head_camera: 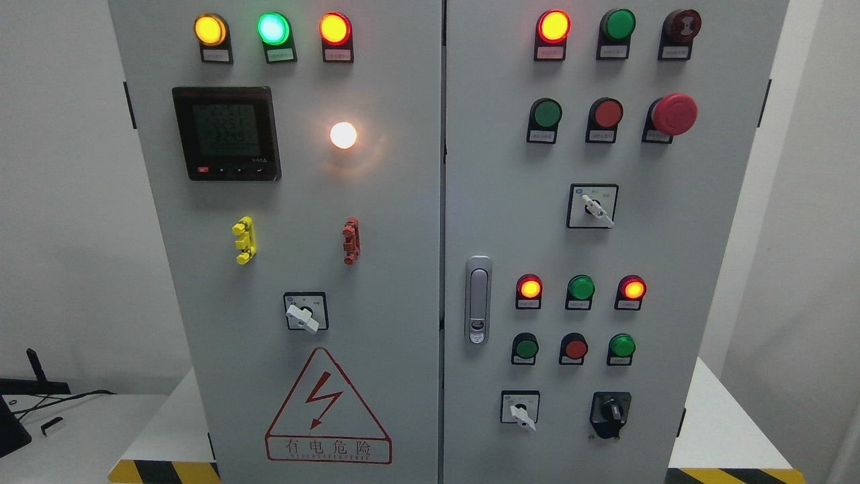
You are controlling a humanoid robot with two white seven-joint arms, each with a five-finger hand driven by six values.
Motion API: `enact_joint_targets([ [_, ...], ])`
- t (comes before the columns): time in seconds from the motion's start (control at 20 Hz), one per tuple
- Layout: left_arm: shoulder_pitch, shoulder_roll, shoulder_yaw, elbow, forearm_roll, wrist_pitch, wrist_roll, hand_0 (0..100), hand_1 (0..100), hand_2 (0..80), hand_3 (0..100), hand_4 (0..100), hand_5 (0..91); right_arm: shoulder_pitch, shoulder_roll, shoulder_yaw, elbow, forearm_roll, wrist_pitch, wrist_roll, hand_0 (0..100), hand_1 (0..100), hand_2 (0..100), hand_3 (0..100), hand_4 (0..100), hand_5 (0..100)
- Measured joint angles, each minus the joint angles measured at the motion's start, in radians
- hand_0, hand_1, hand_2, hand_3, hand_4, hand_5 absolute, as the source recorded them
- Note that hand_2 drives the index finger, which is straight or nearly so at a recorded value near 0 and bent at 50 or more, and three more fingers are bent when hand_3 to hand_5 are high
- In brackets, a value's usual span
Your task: Trip black knob to open circuit
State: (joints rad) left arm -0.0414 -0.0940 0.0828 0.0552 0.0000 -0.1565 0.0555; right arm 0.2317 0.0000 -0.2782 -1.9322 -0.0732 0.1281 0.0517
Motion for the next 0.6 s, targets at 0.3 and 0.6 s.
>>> enact_joint_targets([
  [0.3,0.000,0.000,0.000,0.000,0.000,0.000,0.000,12,39,0.0,0,0,0.0,-0.082,0.000,-0.001,0.013,0.023,0.013,0.000,33,72,38,100,91,90],
  [0.6,0.000,0.000,0.000,0.000,0.000,0.000,0.000,12,39,0.0,0,0,0.0,-0.127,0.000,0.005,0.032,0.031,0.036,0.000,38,70,37,100,100,95],
])
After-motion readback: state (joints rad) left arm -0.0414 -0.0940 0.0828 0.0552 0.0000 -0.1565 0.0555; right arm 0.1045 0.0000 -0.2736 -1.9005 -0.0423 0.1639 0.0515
